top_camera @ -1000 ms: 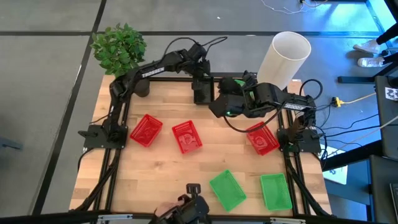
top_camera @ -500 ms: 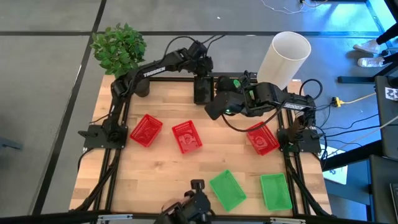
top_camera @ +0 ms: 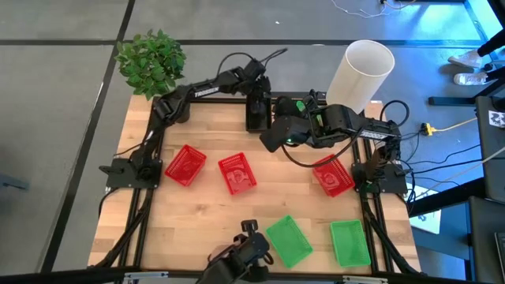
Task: Stack baskets by color
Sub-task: Stack the bottom black bin on the top black bins, then stack the bottom left green bin on the top green bin
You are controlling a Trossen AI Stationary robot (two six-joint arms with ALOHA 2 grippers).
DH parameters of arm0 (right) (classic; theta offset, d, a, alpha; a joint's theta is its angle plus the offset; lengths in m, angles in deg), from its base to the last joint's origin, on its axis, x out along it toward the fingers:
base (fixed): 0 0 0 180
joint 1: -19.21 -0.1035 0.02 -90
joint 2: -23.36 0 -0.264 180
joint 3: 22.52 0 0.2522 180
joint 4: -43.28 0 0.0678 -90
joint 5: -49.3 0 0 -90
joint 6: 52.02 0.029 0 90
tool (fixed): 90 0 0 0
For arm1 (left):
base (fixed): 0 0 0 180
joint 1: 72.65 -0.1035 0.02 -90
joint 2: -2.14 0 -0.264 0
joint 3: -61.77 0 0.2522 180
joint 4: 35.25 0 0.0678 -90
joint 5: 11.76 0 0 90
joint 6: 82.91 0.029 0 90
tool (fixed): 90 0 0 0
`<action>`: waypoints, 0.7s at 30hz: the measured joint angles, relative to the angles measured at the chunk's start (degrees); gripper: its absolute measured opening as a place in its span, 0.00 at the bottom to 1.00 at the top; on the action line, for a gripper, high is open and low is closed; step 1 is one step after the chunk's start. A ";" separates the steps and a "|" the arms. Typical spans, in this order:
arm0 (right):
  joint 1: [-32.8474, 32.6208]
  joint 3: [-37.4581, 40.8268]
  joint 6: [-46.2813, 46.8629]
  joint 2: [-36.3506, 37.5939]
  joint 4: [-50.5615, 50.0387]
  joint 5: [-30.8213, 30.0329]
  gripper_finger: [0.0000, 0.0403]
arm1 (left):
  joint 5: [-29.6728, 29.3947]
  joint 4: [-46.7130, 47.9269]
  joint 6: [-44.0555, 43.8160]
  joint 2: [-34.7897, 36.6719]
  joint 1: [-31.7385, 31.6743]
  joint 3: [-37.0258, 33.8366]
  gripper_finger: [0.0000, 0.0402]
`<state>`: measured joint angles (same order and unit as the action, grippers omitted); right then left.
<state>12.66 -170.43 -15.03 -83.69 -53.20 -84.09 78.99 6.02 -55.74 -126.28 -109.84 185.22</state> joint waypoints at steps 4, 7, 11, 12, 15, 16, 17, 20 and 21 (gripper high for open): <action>0.00 0.00 0.00 0.00 0.00 0.00 0.13 | -0.26 0.07 0.18 -1.04 0.02 0.00 0.00; 0.00 0.00 -0.02 0.00 0.00 0.04 0.13 | -0.28 0.01 0.17 -0.89 0.32 -0.02 0.00; 0.02 0.00 -1.67 0.00 -0.03 0.99 0.13 | -1.25 0.87 -0.04 3.06 0.81 -0.02 0.00; 0.01 0.00 -2.55 0.00 -0.04 1.87 0.13 | -1.46 1.15 0.09 4.58 0.99 -0.01 0.00; 0.00 0.00 -2.77 0.00 0.08 5.52 0.13 | -0.07 4.09 0.16 8.94 1.61 0.00 0.00; 0.00 0.00 -2.04 0.00 0.60 6.95 0.13 | 0.84 5.03 -0.04 10.53 1.79 0.00 0.00; 0.00 0.00 -1.53 0.00 1.08 8.27 0.13 | 1.65 6.66 -0.39 12.21 2.02 0.00 0.00; -0.01 0.00 -1.13 -0.02 2.83 9.85 0.13 | 3.09 10.52 -1.52 17.00 2.95 0.02 0.00; 0.07 0.00 -0.49 -0.02 2.75 10.13 0.13 | 3.32 12.30 -1.54 18.50 3.45 0.02 0.00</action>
<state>12.73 -170.43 -15.51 -83.71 -50.46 -73.96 82.31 18.31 -57.28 -107.78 -106.39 185.24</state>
